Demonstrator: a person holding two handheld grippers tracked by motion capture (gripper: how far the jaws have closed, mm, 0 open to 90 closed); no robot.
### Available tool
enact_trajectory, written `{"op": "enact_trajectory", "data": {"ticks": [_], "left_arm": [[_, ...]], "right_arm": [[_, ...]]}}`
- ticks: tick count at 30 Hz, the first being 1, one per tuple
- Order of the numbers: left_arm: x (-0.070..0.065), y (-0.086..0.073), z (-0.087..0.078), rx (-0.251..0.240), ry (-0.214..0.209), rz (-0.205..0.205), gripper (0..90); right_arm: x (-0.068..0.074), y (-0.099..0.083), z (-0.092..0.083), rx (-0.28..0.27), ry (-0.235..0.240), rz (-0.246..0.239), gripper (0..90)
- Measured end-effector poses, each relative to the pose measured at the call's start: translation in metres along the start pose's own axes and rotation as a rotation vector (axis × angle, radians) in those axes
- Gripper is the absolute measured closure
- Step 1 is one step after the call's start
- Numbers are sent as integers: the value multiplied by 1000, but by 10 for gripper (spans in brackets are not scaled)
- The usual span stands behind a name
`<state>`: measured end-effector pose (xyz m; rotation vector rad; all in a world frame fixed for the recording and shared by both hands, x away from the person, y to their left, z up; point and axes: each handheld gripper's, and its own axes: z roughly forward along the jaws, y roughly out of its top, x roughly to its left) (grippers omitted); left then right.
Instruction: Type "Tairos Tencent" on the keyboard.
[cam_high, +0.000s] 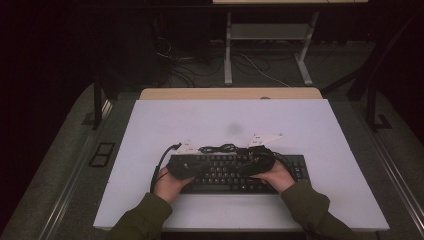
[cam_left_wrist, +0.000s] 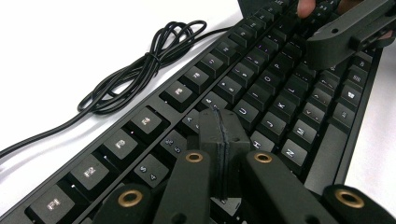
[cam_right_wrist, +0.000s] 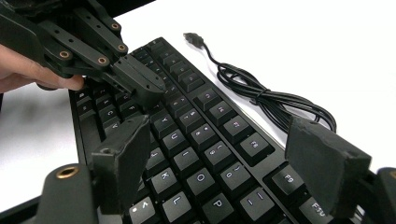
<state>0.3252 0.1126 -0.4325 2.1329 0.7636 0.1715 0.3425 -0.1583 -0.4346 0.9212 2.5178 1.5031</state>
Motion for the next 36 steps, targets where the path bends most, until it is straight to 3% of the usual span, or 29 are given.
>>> {"op": "enact_trajectory", "data": {"ticks": [11, 16, 30, 36], "left_arm": [[-1, -1, 3, 6, -3, -4, 890], [0, -1, 5, 27, -7, 19, 890], [1, 0, 2, 8, -7, -12, 888], [2, 1, 1, 7, -20, -11, 847]], "right_arm": [[-1, 0, 0, 1, -1, 2, 220], [-1, 0, 0, 2, -3, 0, 219], [-3, -1, -2, -5, 3, 11, 219], [-5, -2, -4, -9, 1, 18, 219]]}}
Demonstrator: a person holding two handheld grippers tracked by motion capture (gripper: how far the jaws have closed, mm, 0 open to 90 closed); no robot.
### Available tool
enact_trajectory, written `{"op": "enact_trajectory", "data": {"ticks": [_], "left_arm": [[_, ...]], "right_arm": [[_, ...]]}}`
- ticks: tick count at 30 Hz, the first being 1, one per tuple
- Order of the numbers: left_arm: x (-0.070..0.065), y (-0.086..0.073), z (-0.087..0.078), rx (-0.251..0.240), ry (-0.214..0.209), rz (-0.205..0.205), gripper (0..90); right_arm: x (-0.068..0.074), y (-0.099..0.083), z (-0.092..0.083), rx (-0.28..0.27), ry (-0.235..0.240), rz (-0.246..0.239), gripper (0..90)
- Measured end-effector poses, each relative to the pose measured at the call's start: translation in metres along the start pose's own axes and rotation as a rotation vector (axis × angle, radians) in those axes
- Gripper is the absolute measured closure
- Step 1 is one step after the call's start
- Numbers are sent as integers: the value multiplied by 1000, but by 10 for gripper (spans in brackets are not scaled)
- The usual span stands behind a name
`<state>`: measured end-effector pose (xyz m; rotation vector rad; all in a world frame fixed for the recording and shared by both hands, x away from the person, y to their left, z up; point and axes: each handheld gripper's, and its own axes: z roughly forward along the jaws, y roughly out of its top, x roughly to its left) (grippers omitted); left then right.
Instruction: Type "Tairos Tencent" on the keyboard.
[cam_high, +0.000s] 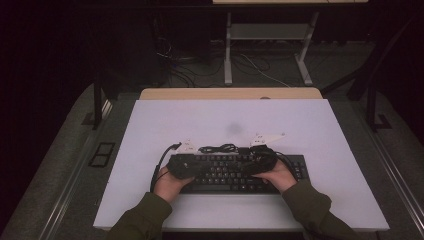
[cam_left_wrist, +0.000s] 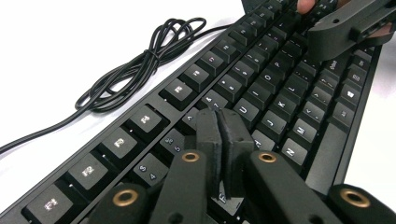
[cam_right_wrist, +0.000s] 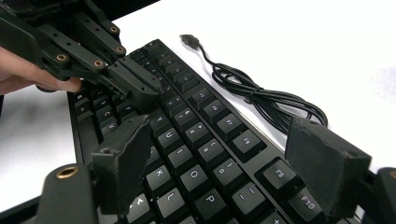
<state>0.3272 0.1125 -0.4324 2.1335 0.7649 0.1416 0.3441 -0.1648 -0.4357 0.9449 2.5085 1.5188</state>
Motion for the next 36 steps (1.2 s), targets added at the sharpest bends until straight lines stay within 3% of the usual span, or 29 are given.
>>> {"op": "enact_trajectory", "data": {"ticks": [6, 17, 27, 36], "left_arm": [[1, 1, -2, -16, -3, 2, 762], [2, -3, -14, -66, 5, -19, 437], [4, -14, -31, -94, 25, -28, 205], [3, -20, -43, -114, 37, -36, 122]], "right_arm": [[-3, -2, -4, 0, 2, 3, 219], [-4, -4, -14, -5, -4, -8, 206], [-9, -12, -30, -6, -16, 2, 176], [-8, -20, -50, -23, -36, -8, 166]]}}
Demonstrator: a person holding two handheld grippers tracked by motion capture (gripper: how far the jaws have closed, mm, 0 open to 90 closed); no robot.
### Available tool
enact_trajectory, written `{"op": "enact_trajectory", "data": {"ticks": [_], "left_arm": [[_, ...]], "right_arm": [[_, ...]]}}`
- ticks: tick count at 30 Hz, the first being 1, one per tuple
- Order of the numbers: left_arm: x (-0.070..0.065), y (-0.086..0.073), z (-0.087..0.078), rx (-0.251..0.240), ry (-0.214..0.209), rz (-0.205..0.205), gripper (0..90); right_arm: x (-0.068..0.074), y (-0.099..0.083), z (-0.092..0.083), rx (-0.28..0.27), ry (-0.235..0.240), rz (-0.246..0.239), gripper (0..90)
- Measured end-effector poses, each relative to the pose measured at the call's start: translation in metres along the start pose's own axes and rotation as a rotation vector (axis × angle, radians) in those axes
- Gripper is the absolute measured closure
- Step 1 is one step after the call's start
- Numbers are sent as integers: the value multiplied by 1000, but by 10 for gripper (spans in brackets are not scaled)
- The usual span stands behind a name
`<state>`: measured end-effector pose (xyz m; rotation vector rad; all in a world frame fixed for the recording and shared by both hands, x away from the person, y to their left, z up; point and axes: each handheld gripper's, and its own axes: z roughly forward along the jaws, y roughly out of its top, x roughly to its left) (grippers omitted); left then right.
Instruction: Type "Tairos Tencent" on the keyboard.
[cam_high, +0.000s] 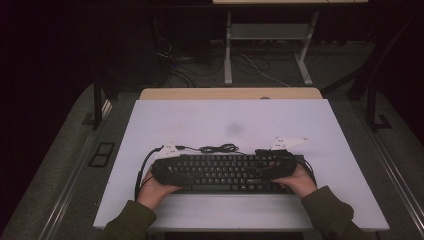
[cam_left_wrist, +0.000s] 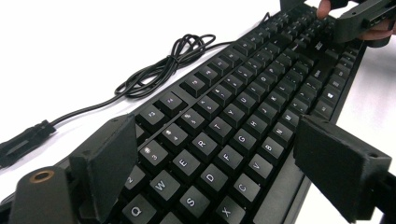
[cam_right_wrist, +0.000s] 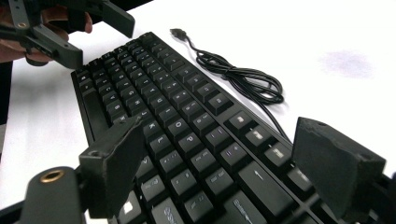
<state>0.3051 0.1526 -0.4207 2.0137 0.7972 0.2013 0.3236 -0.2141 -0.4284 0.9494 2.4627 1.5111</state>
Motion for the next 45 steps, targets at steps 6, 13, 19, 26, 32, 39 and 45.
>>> {"op": "enact_trajectory", "data": {"ticks": [6, 13, 19, 26, 32, 39, 45], "left_arm": [[1, -6, -7, 8, 18, -5, 67], [2, -13, -14, 10, 32, -3, 0], [3, -18, -21, 10, 44, -9, 0], [5, -23, -27, 2, 41, -14, 0], [6, -24, -26, 7, 40, -12, 0], [7, -24, -27, 0, 41, -10, 0], [7, -25, -28, -2, 45, -13, 0]], "right_arm": [[-2, -6, -13, -11, -19, 6, 142], [-6, -15, -31, -21, -49, 19, 142], [-9, -27, -47, -22, -66, 27, 142], [-11, -40, -66, -33, -87, 37, 142], [-13, -49, -78, -44, -110, 48, 142], [-13, -57, -83, -38, -112, 47, 142], [-13, -60, -86, -32, -110, 50, 142]]}}
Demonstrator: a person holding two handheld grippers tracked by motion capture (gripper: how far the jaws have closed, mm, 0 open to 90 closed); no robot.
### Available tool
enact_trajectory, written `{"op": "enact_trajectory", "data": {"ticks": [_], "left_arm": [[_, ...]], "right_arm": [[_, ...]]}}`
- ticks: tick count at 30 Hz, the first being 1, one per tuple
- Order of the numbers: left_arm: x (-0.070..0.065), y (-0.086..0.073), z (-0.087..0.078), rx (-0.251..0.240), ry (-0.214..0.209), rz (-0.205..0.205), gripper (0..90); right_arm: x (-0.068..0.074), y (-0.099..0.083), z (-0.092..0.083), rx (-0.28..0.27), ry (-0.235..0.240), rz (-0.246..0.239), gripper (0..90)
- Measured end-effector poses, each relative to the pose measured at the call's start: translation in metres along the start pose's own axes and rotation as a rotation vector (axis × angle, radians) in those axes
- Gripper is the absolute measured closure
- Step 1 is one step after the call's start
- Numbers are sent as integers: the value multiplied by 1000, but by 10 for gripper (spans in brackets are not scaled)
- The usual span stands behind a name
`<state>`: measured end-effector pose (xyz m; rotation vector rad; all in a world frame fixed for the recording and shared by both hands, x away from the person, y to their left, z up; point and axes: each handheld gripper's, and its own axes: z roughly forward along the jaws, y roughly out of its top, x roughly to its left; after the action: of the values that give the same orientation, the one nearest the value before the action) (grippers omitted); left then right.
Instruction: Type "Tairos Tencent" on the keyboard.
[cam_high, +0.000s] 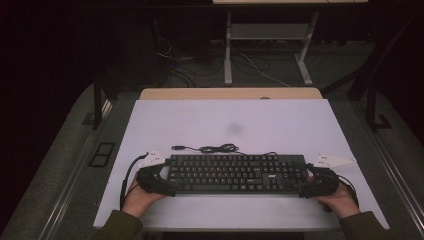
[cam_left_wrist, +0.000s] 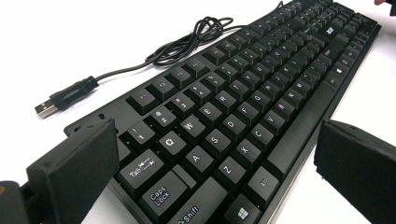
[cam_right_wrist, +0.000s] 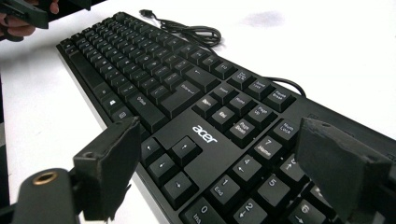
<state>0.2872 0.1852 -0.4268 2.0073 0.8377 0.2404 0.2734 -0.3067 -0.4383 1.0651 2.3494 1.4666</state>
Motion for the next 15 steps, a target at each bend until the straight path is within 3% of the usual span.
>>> {"op": "enact_trajectory", "data": {"ticks": [15], "left_arm": [[0, 0, 0, 3, -5, 4, 0]], "right_arm": [[0, -1, 1, 1, 6, -1, 142]]}}
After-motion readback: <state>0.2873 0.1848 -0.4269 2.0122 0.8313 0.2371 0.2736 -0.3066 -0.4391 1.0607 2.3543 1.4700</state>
